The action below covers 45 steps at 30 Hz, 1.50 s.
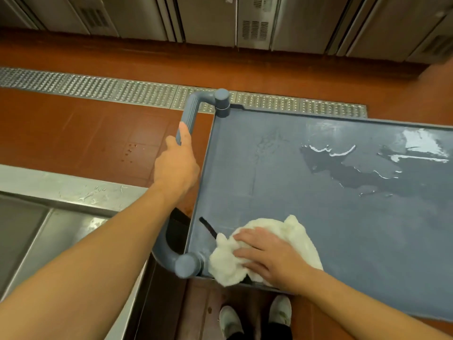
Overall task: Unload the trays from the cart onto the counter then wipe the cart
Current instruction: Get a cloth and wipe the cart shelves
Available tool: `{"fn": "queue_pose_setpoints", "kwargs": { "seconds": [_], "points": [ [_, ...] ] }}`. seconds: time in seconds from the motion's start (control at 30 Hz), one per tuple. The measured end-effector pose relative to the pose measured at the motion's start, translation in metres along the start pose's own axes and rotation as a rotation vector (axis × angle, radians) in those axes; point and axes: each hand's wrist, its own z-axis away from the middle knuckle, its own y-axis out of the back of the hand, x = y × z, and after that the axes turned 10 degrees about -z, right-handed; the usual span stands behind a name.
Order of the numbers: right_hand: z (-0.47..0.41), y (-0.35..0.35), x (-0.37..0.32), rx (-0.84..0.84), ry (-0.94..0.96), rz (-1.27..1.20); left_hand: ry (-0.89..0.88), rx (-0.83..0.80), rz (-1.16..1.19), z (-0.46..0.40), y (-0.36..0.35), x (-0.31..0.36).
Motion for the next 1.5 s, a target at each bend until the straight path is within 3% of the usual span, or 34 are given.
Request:
{"fn": "queue_pose_setpoints", "kwargs": {
  "seconds": [0.17, 0.3, 0.33, 0.37, 0.47, 0.53, 0.57, 0.63, 0.77, 0.83, 0.97, 1.07, 1.13, 1.23, 1.4, 1.5],
  "points": [
    [-0.036, 0.063, 0.08, 0.199, -0.18, 0.101, -0.023, 0.024, -0.019, 0.003, -0.007, -0.001],
    [-0.136, 0.088, 0.126, 0.484, -0.678, 0.189, -0.013, 0.035, -0.053, 0.004, -0.012, 0.001],
    [-0.15, 0.078, 0.116, 0.488, -0.702, 0.23, -0.013, 0.041, -0.066, 0.003, -0.013, 0.001],
    [-0.157, 0.065, 0.097, 0.437, -0.64, 0.277, -0.019, 0.044, -0.081, 0.002, -0.012, 0.001],
    [-0.131, 0.022, 0.037, 0.131, -0.153, 0.248, -0.007, 0.05, -0.098, -0.001, -0.009, -0.007],
    [-0.094, 0.01, 0.024, -0.051, 0.0, 0.221, 0.007, 0.062, -0.109, 0.001, -0.008, -0.016],
    [-0.079, 0.012, 0.031, -0.096, 0.001, 0.196, 0.006, 0.055, -0.108, 0.002, -0.009, -0.019],
    [-0.067, 0.032, 0.061, -0.019, -0.062, 0.174, 0.009, 0.029, -0.097, 0.004, -0.01, -0.024],
    [-0.111, 0.093, 0.113, 0.318, -0.558, 0.14, -0.005, 0.055, -0.082, 0.006, -0.015, -0.022],
    [-0.146, 0.084, 0.108, 0.409, -0.74, 0.22, 0.002, 0.041, -0.106, 0.007, -0.018, -0.018],
    [-0.164, 0.043, 0.092, 0.326, -0.645, 0.282, -0.013, 0.254, -0.405, 0.004, -0.03, -0.013],
    [-0.162, 0.047, 0.099, 0.311, -0.618, 0.24, -0.29, 0.356, -0.179, 0.007, -0.052, 0.024],
    [-0.162, 0.047, 0.101, 0.296, -0.624, 0.187, -0.426, 0.239, 0.049, 0.016, -0.078, 0.07],
    [-0.156, 0.054, 0.104, 0.242, -0.626, 0.185, -0.338, 0.067, 0.27, 0.033, -0.116, 0.11],
    [-0.131, 0.074, 0.122, 0.261, -0.578, 0.174, -0.29, 0.082, 0.136, 0.032, -0.131, 0.113],
    [-0.089, 0.101, 0.153, 0.352, -0.641, 0.192, -0.279, 0.055, 0.072, 0.031, -0.13, 0.117]
  ]
}}
